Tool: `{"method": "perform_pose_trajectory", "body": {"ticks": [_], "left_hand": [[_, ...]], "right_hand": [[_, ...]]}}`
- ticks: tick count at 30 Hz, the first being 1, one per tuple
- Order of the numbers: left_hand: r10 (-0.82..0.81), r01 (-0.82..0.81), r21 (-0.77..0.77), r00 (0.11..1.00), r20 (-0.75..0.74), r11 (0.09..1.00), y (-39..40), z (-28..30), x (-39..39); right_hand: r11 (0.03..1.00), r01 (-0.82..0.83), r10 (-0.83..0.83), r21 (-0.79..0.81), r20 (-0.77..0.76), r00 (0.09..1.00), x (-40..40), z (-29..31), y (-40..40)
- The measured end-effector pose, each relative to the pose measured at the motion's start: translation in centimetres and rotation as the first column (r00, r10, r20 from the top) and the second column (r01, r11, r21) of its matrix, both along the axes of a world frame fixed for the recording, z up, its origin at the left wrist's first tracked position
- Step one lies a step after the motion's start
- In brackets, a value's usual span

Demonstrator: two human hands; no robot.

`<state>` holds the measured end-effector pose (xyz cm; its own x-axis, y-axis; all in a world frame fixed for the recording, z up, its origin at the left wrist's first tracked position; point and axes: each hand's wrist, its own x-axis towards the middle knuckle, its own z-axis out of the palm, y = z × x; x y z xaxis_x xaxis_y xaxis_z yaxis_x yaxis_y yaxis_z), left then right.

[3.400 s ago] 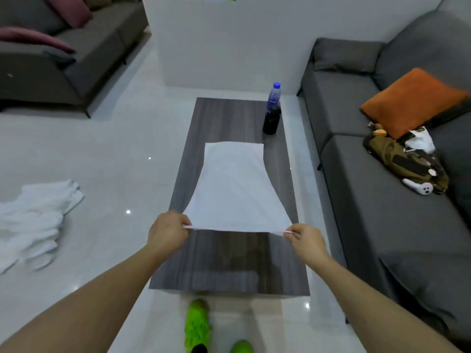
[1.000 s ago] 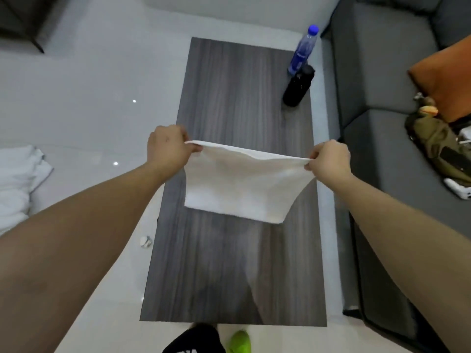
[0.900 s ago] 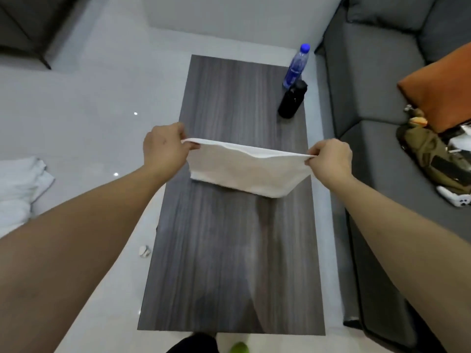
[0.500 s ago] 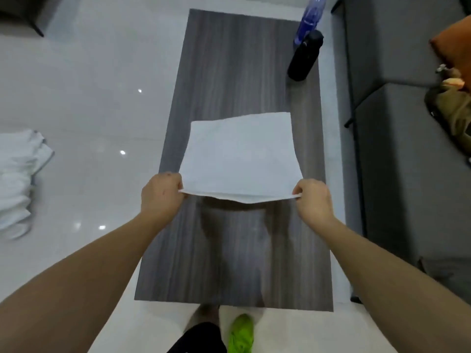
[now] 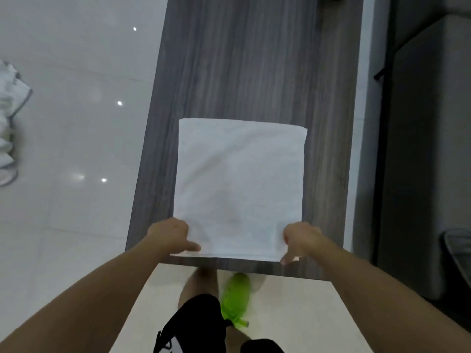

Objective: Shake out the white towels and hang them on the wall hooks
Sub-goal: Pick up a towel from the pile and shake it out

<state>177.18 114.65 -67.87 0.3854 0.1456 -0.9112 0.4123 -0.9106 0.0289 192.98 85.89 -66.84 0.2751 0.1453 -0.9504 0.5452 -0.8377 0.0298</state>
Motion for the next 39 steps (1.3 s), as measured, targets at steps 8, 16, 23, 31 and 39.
{"method": "perform_pose_trajectory", "body": {"ticks": [8, 16, 23, 31, 39], "left_hand": [[0.185, -0.193, -0.048, 0.800, 0.571, 0.980, 1.4, 0.7, 14.7], [-0.025, 0.009, 0.032, 0.838, 0.545, 0.999, 4.8, -5.1, 20.1], [0.021, -0.106, 0.148, 0.875, 0.484, 0.983, 10.9, -6.7, 17.1], [-0.054, -0.032, 0.106, 0.698, 0.714, 0.994, 6.1, -4.0, 23.9], [-0.063, -0.015, 0.132, 0.820, 0.568, 0.991, 3.0, -3.5, 25.8]], "right_hand": [[0.812, 0.108, -0.360, 0.573, 0.346, 0.866, 8.2, -1.0, 12.5], [0.857, -0.113, -0.138, 0.504, 0.435, 0.890, 13.5, -6.8, 16.2], [0.917, -0.078, -0.138, 0.391, 0.495, 0.858, 16.2, -7.3, 8.4], [0.778, -0.174, -0.249, 0.604, 0.550, 0.797, 17.5, -5.2, 15.0], [0.835, -0.098, -0.182, 0.541, 0.442, 0.879, 17.5, -5.0, 17.6]]}}
